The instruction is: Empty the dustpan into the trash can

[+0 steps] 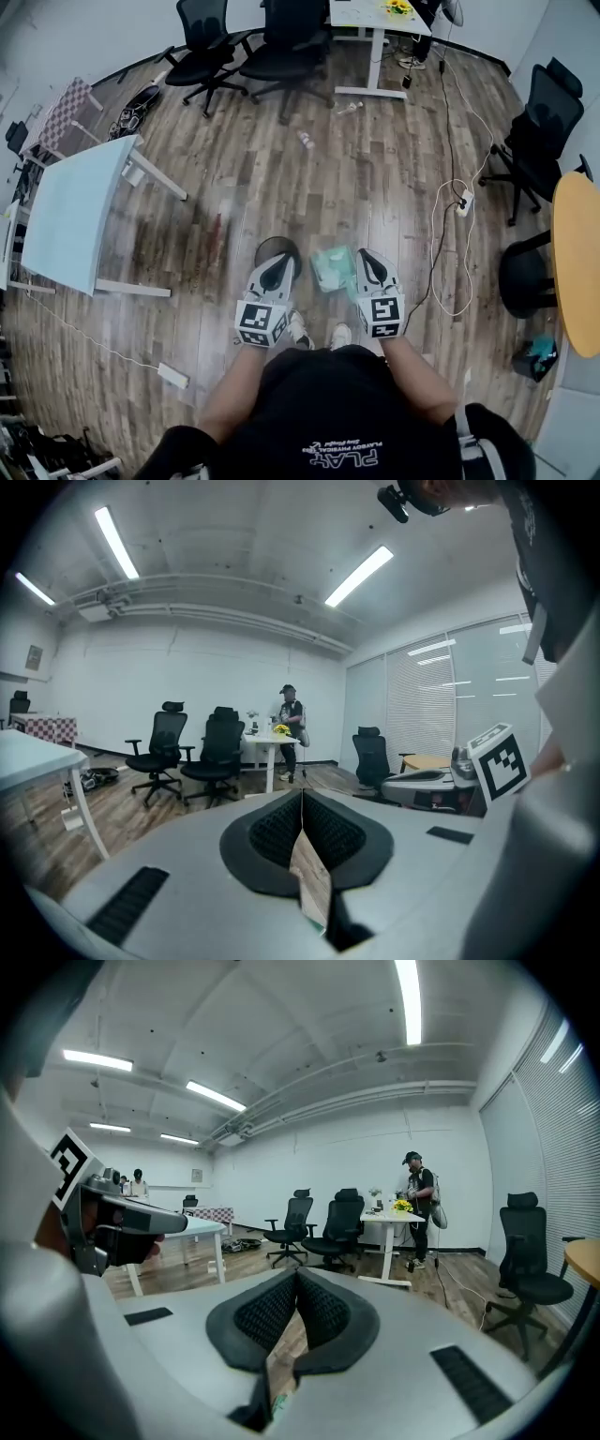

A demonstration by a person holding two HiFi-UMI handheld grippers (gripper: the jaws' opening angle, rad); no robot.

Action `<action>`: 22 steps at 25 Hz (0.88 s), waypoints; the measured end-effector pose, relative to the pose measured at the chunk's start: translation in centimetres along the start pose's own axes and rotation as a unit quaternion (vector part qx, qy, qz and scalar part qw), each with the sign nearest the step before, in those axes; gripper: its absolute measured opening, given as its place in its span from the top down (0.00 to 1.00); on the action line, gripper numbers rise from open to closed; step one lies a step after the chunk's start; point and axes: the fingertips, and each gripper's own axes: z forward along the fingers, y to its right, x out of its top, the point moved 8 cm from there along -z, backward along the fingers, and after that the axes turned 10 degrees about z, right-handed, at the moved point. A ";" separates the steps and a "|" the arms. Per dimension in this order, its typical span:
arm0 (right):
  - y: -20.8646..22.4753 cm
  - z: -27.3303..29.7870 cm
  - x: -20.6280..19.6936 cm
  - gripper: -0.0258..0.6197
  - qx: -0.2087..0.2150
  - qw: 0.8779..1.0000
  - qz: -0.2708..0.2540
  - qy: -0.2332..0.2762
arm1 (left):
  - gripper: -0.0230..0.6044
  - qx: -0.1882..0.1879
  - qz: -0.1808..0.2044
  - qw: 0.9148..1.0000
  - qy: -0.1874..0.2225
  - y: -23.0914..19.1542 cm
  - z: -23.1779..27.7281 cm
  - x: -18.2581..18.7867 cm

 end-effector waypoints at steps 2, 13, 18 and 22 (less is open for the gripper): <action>-0.1 0.3 -0.6 0.92 -0.007 1.000 0.000 -0.010 | 0.93 -0.005 0.001 1.000 -0.002 -0.6 0.4 -0.3; -0.8 3.6 -4.2 0.92 -0.008 0.996 -0.002 -0.085 | 0.93 -0.015 -0.031 0.999 -0.021 -3.2 1.8 -3.0; -0.6 5.5 -5.6 0.75 -0.006 0.993 0.000 -0.116 | 0.93 -0.016 -0.043 0.998 -0.033 -4.1 2.6 -4.6; -0.2 6.6 -7.1 0.69 -0.012 0.990 0.004 -0.138 | 0.93 -0.015 -0.051 0.998 -0.041 -4.6 2.9 -5.8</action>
